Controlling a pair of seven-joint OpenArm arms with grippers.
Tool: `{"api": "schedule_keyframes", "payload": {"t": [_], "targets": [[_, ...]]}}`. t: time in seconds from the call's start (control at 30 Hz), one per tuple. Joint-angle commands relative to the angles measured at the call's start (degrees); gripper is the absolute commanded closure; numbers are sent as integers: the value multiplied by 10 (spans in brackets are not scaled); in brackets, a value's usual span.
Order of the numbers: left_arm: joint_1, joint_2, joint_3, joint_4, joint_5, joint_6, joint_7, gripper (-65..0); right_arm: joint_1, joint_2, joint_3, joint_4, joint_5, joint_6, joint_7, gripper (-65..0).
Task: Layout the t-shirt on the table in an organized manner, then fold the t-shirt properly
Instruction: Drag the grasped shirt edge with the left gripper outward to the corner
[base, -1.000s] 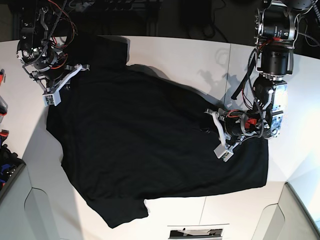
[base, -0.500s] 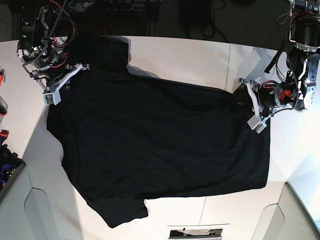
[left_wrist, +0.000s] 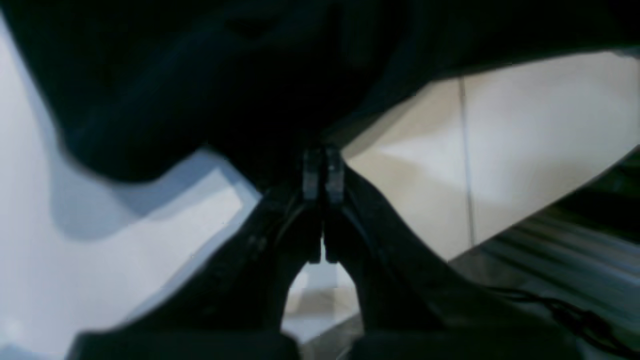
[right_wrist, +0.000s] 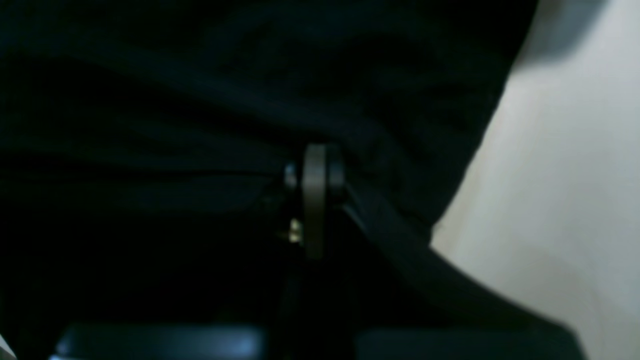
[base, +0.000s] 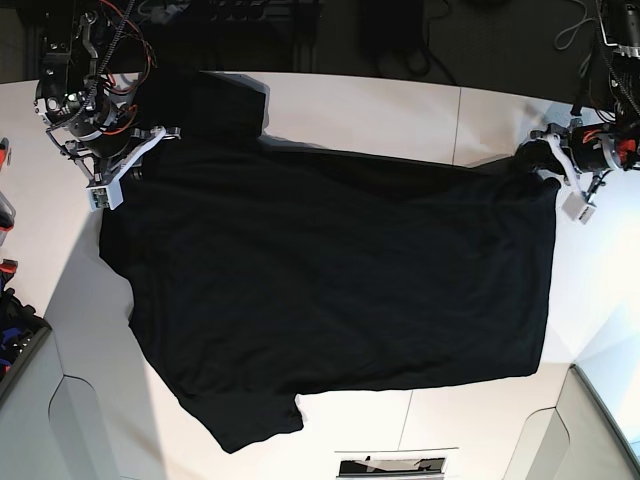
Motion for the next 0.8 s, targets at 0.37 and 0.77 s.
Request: {"api": "schedule_keyframes", "payload": {"t": [0.37,0.77], "targets": [[30,-13,-121,10,-60,-1,5,0,-2,3,1,1,-9,0,-8,0],[32,-8,-122,28,15,-1,-48,0,5,3,1,1,-9,1,-7,0]]}}
